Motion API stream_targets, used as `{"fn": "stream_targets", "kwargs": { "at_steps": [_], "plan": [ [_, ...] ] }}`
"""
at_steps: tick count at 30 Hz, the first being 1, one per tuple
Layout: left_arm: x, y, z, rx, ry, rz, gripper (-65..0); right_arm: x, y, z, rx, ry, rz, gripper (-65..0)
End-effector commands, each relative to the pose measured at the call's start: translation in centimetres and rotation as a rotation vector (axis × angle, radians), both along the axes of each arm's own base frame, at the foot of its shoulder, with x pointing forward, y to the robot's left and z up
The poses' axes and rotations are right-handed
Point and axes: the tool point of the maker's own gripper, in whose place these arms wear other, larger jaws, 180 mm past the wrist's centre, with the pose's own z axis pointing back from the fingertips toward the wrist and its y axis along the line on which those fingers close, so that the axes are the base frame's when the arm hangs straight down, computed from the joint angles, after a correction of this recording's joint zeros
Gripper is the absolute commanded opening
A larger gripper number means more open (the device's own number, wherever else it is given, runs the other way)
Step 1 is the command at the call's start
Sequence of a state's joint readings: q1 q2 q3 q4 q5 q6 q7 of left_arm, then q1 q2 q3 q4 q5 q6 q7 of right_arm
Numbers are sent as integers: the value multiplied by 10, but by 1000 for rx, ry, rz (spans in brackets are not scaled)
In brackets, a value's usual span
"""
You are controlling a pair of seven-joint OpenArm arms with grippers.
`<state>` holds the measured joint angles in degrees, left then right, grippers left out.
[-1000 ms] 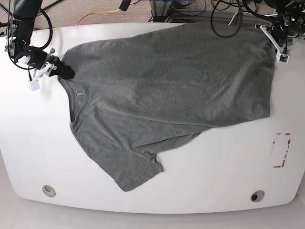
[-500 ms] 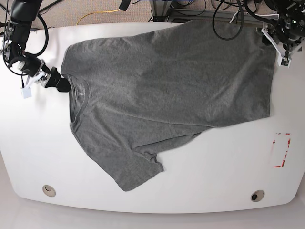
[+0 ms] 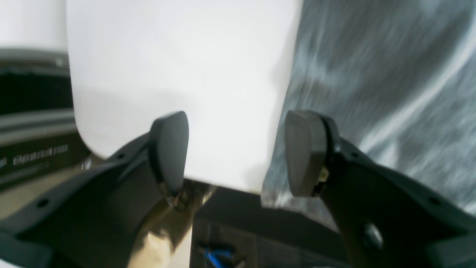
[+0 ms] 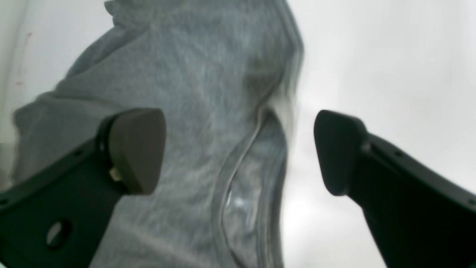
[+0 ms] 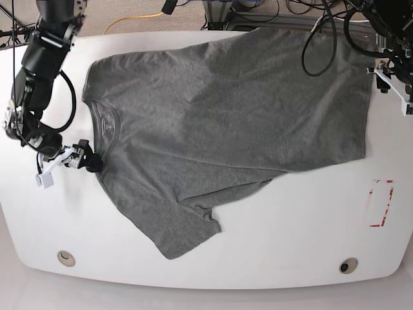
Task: Fold the T-shirt properly
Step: 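Release the shirt with the right gripper and move it to the sleeve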
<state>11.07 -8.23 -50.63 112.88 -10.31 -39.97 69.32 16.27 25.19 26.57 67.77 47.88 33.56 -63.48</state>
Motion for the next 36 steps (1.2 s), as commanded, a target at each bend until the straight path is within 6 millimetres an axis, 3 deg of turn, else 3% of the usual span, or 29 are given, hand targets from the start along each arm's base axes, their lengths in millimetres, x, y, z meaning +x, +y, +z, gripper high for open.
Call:
{"fn": "stream_targets", "kwargs": {
  "at_steps": [1,4,12,28,30,36],
  "plan": [
    [6,9,15,47,-27,-3,-278,18,-10,8,-35,-20,-26,-59],
    [12,9,19,47,-47,-2,-278,29,-8,-3,-54,13,-12,-59],
    [5,20,24,55,-63,42,-278,37,-5,-33,-114,67,14,-59],
    [5,20,24,54,-63,44,-278,65,28,-55,-74,53,0,-65],
    [6,20,25,54,-66,44,-275,65,34,-58,-67,61,7,-105],
    [25,21,16,-13,-95,58,-271,69,47,-60,-55,44,13,-354]
  ]
}}
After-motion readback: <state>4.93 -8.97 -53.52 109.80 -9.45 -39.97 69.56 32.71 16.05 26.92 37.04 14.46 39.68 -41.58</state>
